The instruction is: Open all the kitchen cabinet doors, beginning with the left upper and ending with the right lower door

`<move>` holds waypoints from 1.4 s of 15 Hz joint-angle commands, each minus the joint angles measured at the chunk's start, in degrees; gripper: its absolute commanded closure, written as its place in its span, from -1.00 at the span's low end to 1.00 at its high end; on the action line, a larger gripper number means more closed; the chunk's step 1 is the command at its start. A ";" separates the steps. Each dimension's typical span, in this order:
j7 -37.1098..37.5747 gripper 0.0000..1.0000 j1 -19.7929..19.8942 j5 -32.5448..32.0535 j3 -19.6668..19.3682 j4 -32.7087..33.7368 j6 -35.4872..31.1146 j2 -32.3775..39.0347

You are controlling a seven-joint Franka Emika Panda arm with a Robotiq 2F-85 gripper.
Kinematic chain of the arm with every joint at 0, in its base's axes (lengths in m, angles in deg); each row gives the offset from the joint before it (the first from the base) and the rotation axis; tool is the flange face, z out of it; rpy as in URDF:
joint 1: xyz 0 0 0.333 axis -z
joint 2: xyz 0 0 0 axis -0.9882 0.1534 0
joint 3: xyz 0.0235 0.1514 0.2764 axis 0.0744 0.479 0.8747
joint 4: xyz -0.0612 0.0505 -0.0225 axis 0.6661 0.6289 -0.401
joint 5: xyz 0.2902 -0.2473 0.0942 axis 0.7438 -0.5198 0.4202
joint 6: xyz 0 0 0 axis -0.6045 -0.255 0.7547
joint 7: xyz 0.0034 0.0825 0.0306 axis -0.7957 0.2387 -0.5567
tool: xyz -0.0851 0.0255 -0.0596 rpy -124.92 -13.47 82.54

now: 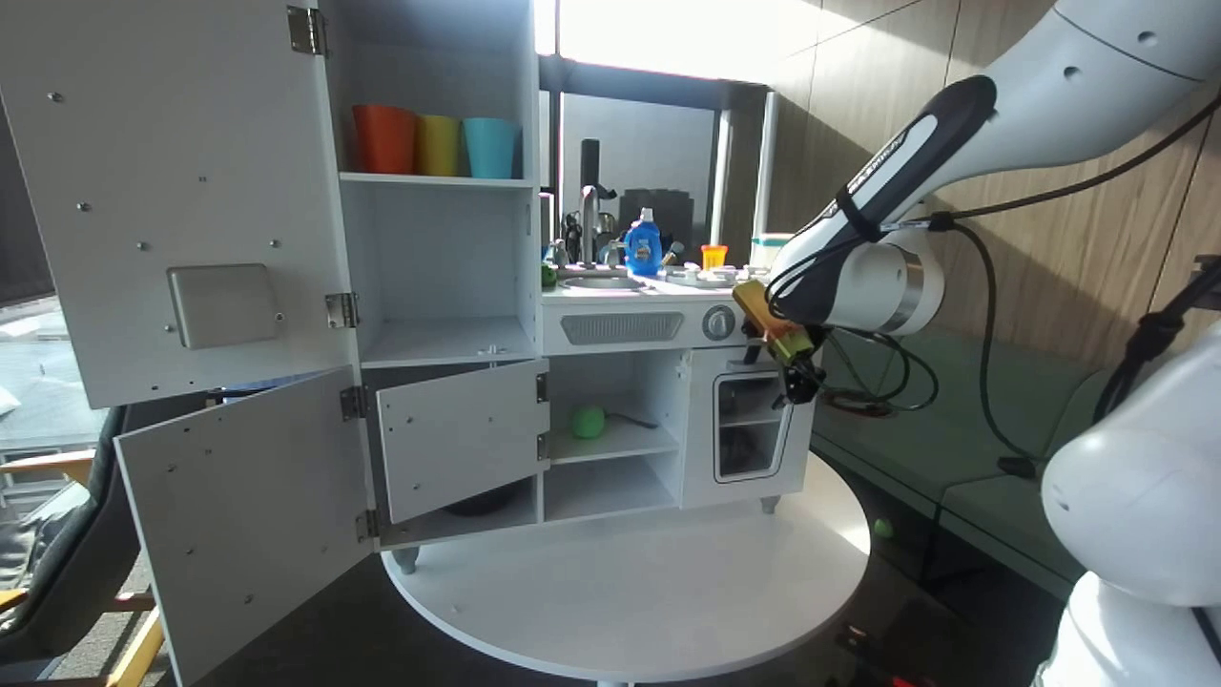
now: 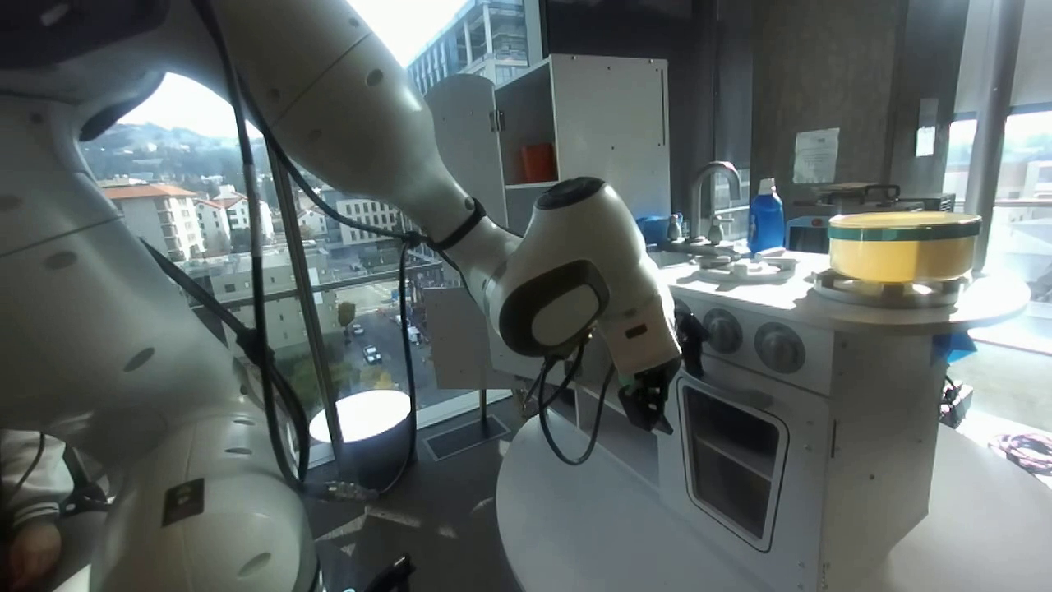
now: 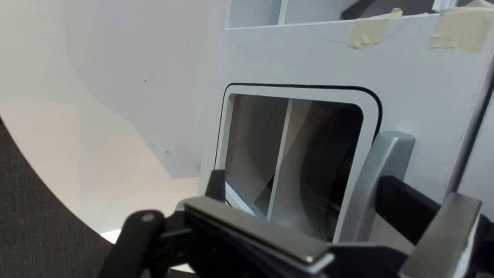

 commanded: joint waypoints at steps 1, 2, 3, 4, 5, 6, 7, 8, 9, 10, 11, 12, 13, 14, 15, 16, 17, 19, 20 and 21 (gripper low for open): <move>3.40 -1.00 3.74 -1.17 3.89 -0.04 -5.71 2.42; 3.77 -1.00 4.76 -1.33 4.99 -0.05 -6.42 2.56; 4.27 -1.00 6.31 -1.60 6.46 -0.05 -7.51 2.54; 4.58 -1.00 7.39 -1.22 7.55 -0.08 -8.44 2.44; 4.95 -1.00 8.72 -0.73 8.73 -0.10 -8.99 2.02; 5.43 -1.00 10.44 -0.93 10.29 -0.10 -9.10 1.96; 6.21 -1.00 12.41 -1.30 12.06 -0.12 -8.91 2.36; 6.68 -1.00 13.97 -1.37 13.62 -0.12 -8.61 2.51; 6.76 -1.00 14.64 -0.99 14.59 -0.12 -8.02 3.00; 6.70 -1.00 15.13 -0.67 15.49 -0.12 -7.89 3.27; 6.94 -1.00 16.21 -0.78 16.70 -0.12 -7.29 3.32; 7.06 -1.00 16.86 -0.65 17.57 -0.10 -6.97 3.16; 5.92 -1.00 15.45 0.56 16.91 -0.08 -6.27 2.59; 5.78 -1.00 15.79 0.77 17.28 -0.07 -5.70 2.08; 4.73 -1.00 14.89 1.12 16.61 -0.07 -4.66 1.23; 3.73 -1.00 14.30 1.08 16.10 -0.07 -3.13 0.39; 2.95 -1.00 14.39 0.69 16.15 0.00 -1.91 -0.51; 2.56 -1.00 15.77 -0.41 17.07 0.31 2.06 -2.45; 2.14 -1.00 16.41 -1.10 17.44 0.44 3.95 -3.55; 2.28 -1.00 17.65 -2.17 18.22 0.55 6.79 -4.93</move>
